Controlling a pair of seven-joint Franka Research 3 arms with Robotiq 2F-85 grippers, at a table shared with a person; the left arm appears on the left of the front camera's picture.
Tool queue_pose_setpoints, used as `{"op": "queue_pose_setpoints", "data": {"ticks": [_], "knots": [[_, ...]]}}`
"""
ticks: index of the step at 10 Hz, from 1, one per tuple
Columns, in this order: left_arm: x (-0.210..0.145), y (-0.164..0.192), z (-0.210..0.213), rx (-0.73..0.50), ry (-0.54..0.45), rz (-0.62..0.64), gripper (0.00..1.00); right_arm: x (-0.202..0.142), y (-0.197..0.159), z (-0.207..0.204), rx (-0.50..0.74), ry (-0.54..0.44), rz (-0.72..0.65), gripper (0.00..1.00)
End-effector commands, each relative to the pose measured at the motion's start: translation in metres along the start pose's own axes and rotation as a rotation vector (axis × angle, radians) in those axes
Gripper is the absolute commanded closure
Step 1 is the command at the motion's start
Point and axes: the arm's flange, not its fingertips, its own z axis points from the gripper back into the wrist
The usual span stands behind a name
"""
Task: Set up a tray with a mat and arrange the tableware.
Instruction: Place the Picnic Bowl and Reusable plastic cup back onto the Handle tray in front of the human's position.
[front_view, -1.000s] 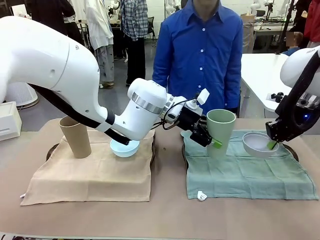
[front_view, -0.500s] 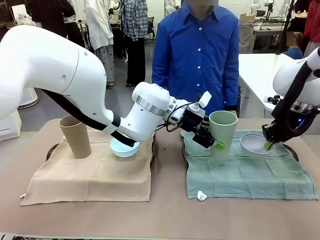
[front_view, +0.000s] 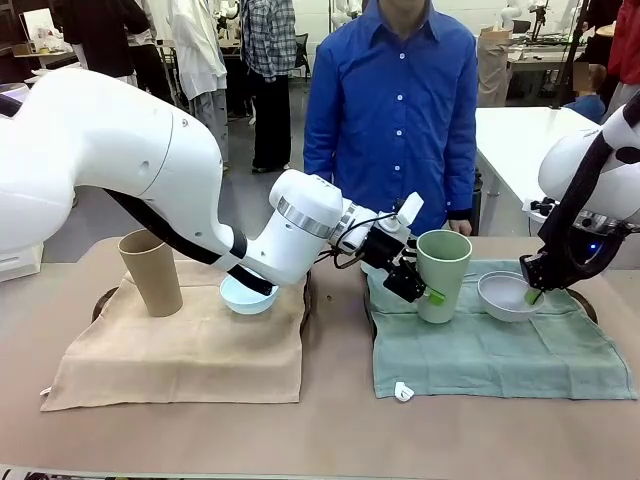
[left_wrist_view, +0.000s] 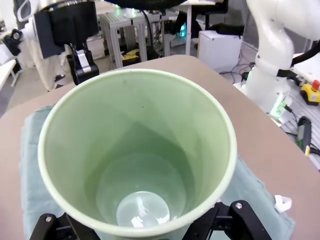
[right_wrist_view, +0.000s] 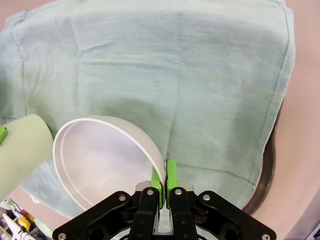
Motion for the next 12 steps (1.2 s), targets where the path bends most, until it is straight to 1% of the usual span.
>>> {"op": "queue_pose_setpoints", "data": {"ticks": [1,2,3,4,5,7,9,10,11,12], "knots": [[0.003,0.004,0.001,0.012,0.009,-0.019,0.0,0.005,-0.002,-0.004,0.025,-0.015,0.009,0.36],[0.002,0.003,0.002,0.016,0.022,-0.012,0.0,0.005,-0.002,-0.003,0.022,-0.014,0.004,0.36],[0.002,0.003,0.002,0.022,0.034,0.003,0.0,0.004,-0.002,-0.001,0.017,-0.014,-0.005,0.0],[0.002,0.003,0.003,0.017,0.054,0.029,0.0,0.0,-0.002,0.004,0.005,-0.018,-0.015,0.35],[0.003,0.001,0.005,0.006,0.089,0.073,0.0,-0.005,0.0,0.012,-0.006,-0.02,-0.019,0.0],[0.002,-0.002,0.01,0.004,0.164,0.165,0.0,-0.02,0.004,0.032,-0.007,-0.049,-0.008,0.0],[-0.004,-0.002,0.014,0.011,0.191,0.208,0.0,-0.031,0.007,0.05,0.007,-0.096,0.022,0.0],[-0.006,-0.003,0.019,0.01,0.234,0.249,0.0,-0.035,0.008,0.056,0.006,-0.105,0.031,0.0],[-0.004,-0.007,0.027,0.029,0.299,0.307,0.0,-0.041,0.008,0.06,0.01,-0.103,0.036,0.0],[0.005,-0.016,0.04,0.059,0.384,0.372,0.0,-0.046,0.009,0.063,0.014,-0.103,0.043,0.0]]}}
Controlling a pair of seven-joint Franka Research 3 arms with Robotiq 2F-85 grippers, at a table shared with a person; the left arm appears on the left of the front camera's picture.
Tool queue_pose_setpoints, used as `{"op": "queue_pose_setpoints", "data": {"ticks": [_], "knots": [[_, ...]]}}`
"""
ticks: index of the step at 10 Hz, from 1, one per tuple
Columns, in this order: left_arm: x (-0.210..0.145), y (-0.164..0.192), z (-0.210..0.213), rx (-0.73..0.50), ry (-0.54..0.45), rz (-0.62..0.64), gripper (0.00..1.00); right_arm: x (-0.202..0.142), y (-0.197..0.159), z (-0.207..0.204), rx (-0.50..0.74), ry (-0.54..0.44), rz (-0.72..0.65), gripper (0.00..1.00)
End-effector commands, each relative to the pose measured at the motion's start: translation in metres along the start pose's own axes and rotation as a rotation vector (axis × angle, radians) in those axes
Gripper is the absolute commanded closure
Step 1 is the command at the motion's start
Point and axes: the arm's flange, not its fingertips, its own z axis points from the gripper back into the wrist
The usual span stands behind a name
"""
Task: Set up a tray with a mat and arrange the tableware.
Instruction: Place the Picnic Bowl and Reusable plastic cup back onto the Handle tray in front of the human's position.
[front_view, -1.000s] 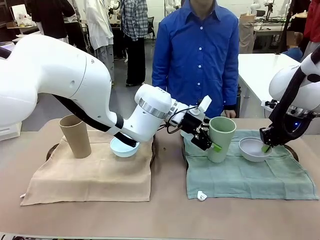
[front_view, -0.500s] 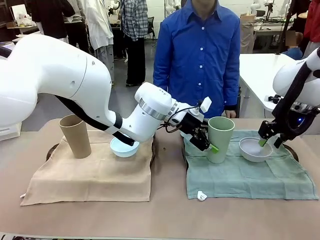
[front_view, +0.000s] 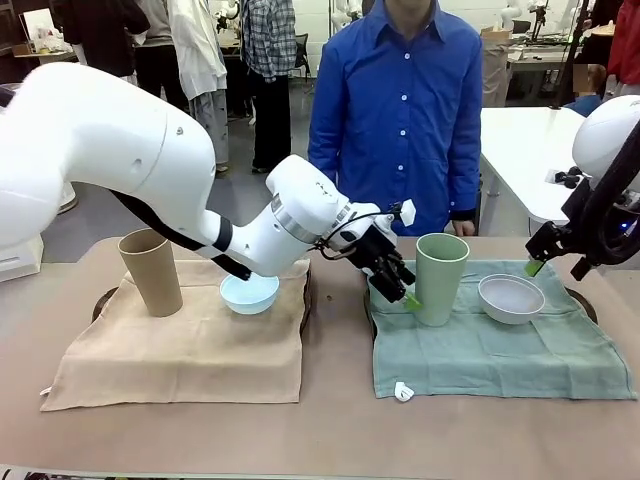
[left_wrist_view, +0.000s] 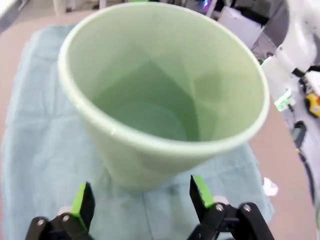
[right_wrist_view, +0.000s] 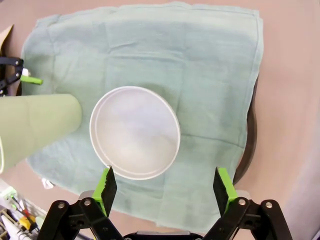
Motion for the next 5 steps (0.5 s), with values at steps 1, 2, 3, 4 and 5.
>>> {"op": "queue_pose_setpoints", "data": {"ticks": [1,2,3,4,5], "knots": [[0.013,-0.027,0.037,0.035,0.161,0.107,0.0,-0.014,-0.001,0.003,0.009,0.006,0.023,0.0],[0.024,-0.043,0.058,0.052,0.214,0.156,0.0,-0.016,0.002,0.008,-0.01,0.011,0.028,0.0],[0.037,-0.058,0.082,0.089,0.239,0.187,0.0,-0.017,0.004,0.015,-0.031,0.008,0.027,0.0],[0.05,-0.079,0.11,0.109,0.278,0.253,0.0,-0.02,0.007,0.023,-0.066,0.016,0.022,0.0],[0.057,-0.086,0.128,0.145,0.319,0.311,0.0,-0.023,0.009,0.032,-0.089,0.026,0.015,0.0]]}}
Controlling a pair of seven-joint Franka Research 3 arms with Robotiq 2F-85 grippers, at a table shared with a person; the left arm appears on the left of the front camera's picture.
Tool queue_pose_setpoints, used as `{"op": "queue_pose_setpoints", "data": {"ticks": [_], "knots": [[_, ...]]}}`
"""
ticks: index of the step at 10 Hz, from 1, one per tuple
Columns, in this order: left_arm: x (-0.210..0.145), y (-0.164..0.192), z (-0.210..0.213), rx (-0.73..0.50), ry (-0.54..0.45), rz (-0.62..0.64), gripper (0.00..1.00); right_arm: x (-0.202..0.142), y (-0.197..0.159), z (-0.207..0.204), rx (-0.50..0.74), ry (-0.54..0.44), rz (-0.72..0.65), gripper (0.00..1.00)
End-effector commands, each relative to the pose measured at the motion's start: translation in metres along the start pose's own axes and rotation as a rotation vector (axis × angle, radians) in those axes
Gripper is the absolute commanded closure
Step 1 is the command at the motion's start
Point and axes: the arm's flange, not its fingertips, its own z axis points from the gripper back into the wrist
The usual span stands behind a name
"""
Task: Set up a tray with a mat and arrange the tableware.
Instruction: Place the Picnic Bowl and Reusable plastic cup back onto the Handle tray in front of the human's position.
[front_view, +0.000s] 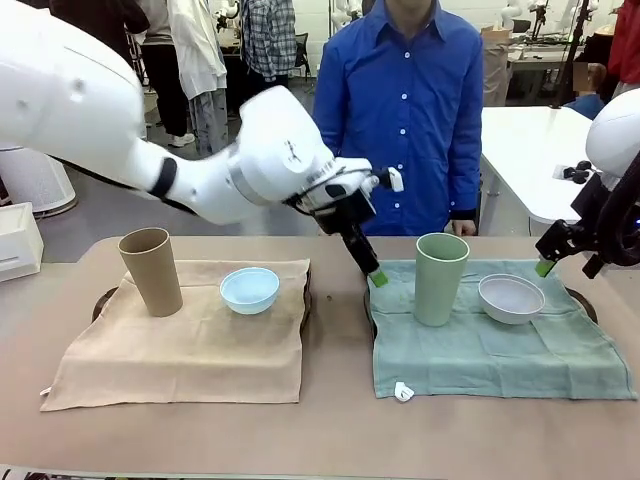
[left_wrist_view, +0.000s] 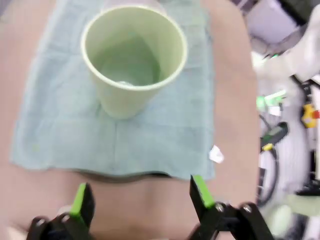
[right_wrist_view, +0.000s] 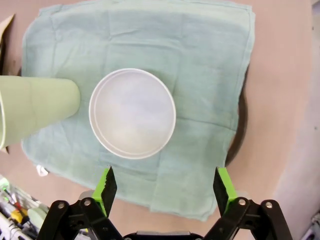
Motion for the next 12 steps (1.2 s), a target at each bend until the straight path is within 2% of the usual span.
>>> {"op": "queue_pose_setpoints", "data": {"ticks": [1,2,4,5,6,7,12], "knots": [[-0.007,-0.017,0.046,0.053,0.096,0.217,0.0,-0.011,0.006,0.018,-0.046,0.035,-0.019,0.0],[-0.012,-0.02,0.067,0.129,0.111,0.319,0.0,-0.014,0.012,0.03,-0.056,0.044,-0.017,0.0],[-0.036,-0.02,0.102,0.251,0.202,0.568,0.0,-0.021,0.02,0.051,-0.077,0.04,-0.018,0.0],[-0.049,-0.023,0.114,0.307,0.199,0.651,0.0,-0.02,0.019,0.052,-0.068,0.053,-0.026,0.0],[-0.057,-0.022,0.117,0.244,0.162,0.609,0.0,-0.009,0.012,0.045,-0.059,0.077,-0.051,0.0],[-0.043,-0.013,0.114,0.282,0.159,0.554,0.0,-0.022,0.016,0.05,-0.049,0.034,-0.007,0.0],[-0.043,-0.013,0.114,0.282,0.159,0.554,0.0,-0.022,0.016,0.05,-0.049,0.034,-0.007,0.0]]}}
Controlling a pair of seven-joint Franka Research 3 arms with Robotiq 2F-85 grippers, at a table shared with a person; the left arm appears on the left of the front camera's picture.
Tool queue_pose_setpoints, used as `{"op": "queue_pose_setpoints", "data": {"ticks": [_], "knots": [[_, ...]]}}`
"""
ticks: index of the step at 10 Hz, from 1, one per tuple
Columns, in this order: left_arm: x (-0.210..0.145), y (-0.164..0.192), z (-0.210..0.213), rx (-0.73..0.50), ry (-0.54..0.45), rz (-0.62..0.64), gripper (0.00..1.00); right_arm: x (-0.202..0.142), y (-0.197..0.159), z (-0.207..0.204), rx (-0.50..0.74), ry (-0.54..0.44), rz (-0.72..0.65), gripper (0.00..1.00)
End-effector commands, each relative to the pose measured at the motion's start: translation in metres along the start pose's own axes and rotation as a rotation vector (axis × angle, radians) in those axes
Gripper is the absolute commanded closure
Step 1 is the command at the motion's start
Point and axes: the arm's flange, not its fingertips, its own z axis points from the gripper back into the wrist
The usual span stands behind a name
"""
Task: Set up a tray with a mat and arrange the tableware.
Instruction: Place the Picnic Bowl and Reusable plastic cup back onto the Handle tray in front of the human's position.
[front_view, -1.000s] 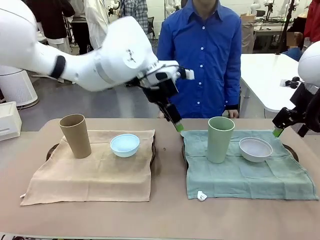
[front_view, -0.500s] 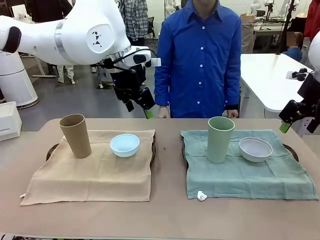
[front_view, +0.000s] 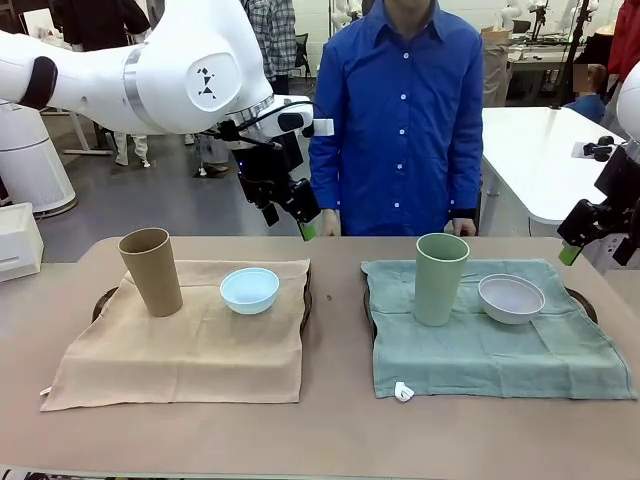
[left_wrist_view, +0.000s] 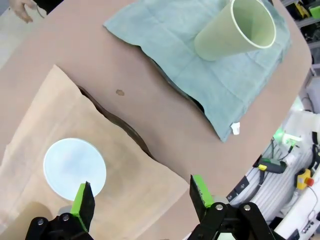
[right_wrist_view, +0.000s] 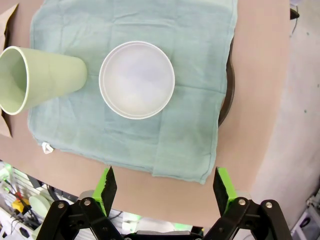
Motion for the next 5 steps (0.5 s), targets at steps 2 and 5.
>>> {"op": "queue_pose_setpoints", "data": {"ticks": [2,5], "knots": [[0.0021,0.0034,0.0017,0.0,-0.013,-0.021,0.0,-0.0015,0.0,-0.0017,-0.004,-0.01,0.008,0.0],[0.0004,0.0005,0.0008,0.0,-0.002,0.0,0.0,0.0,0.0,0.0,0.0,0.0,0.0,0.0]]}}
